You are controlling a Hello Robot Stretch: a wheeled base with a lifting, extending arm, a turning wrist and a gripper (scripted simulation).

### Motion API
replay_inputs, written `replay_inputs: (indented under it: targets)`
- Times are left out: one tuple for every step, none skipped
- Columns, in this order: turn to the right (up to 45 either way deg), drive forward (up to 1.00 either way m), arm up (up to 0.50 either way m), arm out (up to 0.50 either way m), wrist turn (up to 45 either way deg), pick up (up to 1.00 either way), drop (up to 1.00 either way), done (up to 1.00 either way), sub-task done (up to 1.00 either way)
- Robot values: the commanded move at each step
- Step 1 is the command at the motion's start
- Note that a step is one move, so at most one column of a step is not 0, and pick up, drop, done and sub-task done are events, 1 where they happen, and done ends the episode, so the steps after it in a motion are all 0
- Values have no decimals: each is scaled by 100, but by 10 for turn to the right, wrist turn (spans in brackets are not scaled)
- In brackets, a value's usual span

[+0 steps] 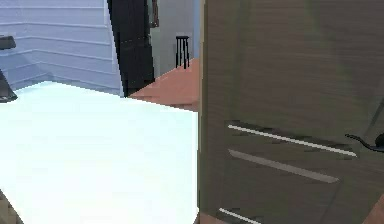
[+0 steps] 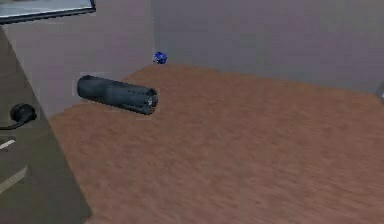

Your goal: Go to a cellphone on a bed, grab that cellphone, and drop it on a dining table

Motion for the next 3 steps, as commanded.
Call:
replay_inputs:
  targets:
    - [150,0,0,0,0,0,0,0,0]
    - [0,20,0,0,0,0,0,0,0]
    - [-360,0,0,0,0,0,0,0,0]
